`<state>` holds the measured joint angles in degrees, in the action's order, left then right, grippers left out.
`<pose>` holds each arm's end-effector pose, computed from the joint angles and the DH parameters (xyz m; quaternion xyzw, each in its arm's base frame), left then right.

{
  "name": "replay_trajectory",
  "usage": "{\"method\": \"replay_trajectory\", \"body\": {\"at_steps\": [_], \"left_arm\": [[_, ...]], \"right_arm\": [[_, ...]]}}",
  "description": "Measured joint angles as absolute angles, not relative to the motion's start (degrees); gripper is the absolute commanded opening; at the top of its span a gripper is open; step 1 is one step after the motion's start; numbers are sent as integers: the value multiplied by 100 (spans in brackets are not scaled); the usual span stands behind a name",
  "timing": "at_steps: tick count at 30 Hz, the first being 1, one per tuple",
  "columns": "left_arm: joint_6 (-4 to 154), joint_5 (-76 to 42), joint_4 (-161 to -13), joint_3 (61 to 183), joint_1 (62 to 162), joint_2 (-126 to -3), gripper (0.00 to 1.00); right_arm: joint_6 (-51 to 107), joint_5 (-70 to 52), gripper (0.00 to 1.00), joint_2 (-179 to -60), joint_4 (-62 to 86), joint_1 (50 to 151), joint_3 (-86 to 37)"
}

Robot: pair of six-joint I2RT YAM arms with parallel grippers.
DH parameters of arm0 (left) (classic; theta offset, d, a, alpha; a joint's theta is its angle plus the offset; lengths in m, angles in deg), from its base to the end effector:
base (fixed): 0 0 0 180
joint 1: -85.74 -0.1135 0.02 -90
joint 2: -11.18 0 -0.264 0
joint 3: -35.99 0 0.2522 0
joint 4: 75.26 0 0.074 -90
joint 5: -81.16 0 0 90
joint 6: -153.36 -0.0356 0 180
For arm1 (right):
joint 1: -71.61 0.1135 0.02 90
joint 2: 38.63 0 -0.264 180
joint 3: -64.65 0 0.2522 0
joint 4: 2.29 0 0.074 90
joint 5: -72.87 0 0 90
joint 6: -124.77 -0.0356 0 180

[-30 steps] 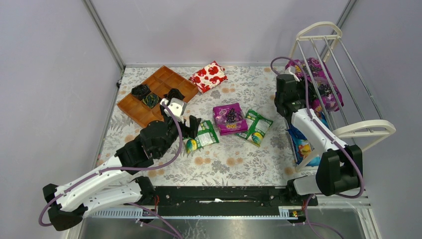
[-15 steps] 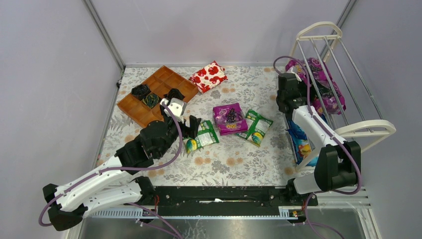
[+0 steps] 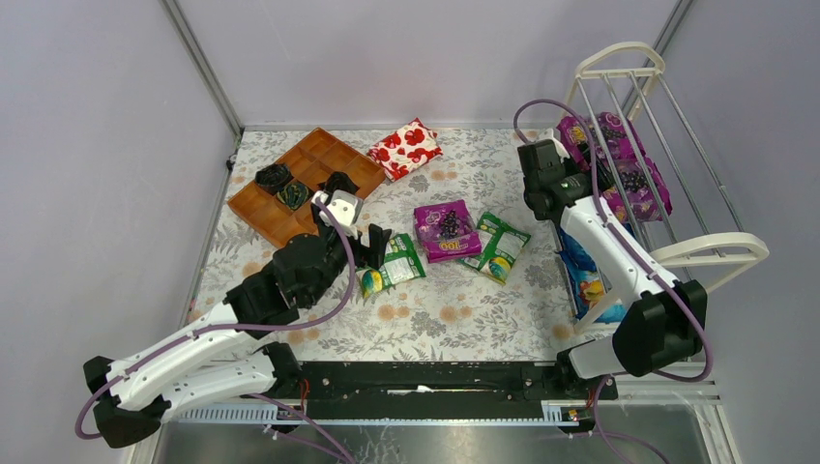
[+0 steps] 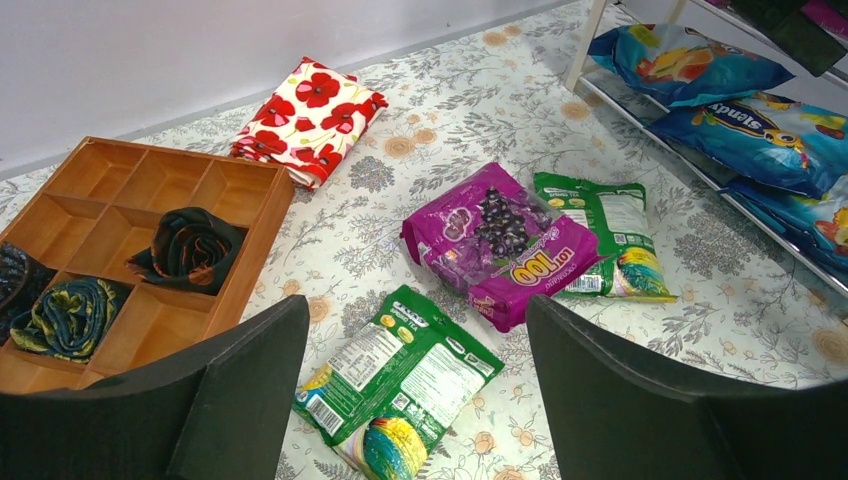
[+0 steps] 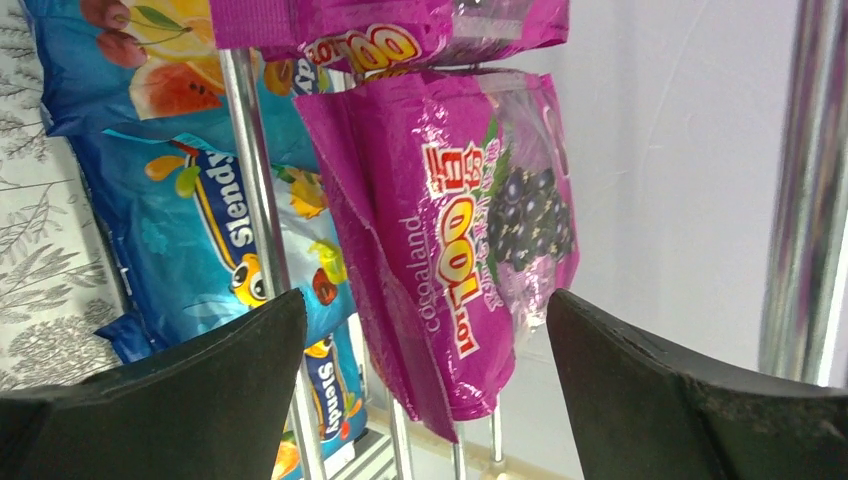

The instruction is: Place and organize the candy bags onto the shelf

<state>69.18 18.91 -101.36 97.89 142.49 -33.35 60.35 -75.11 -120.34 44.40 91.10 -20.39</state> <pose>0.1108 -0.1388 0.3579 0.1758 0.7323 -0.1728 0.6348 0.2940 0.0721 0.3256 -0.1306 0.8154 -0.4628 0.3221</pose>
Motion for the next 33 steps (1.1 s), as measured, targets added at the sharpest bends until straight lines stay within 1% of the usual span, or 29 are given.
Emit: {"method": "replay_trajectory", "body": {"at_steps": [2,10,14,16,18,22,26,31,33], "left_arm": [[6918,1891,-10130,9789,14247,-3361,84],[6918,1891,-10132,9786,14247,-3401,84],[6916,1891,-10132,9784,14249,-3401,84],[6916,1891,-10132,9784,14249,-3401,84],[6918,1889,-10125,9771,14249,-3401,84],[6918,1889,-10108,9727,14249,-3403,84],[6918,1889,-10104,9717,14249,-3407,84],[6918,1887,-10095,9717,14249,-3436,84],[6918,1887,-10095,9717,14249,-3449,84]], "right_arm": [[5799,-7454,86,-12034,4609,9130,-2085],[5587,-7487,54,-12045,4674,9136,-1906],[5644,-7657,41,-12157,4582,9136,-1893],[5672,-7716,37,-12205,4525,9136,-1893],[5683,-7749,37,-12224,4525,9136,-1897],[5681,-7718,33,-12224,4550,9138,-1941],[5734,-7445,18,-12106,4539,9143,-1930],[5786,-7115,0,-11656,4512,9143,-1849],[5793,-7080,0,-11626,4501,9143,-1849]]}}
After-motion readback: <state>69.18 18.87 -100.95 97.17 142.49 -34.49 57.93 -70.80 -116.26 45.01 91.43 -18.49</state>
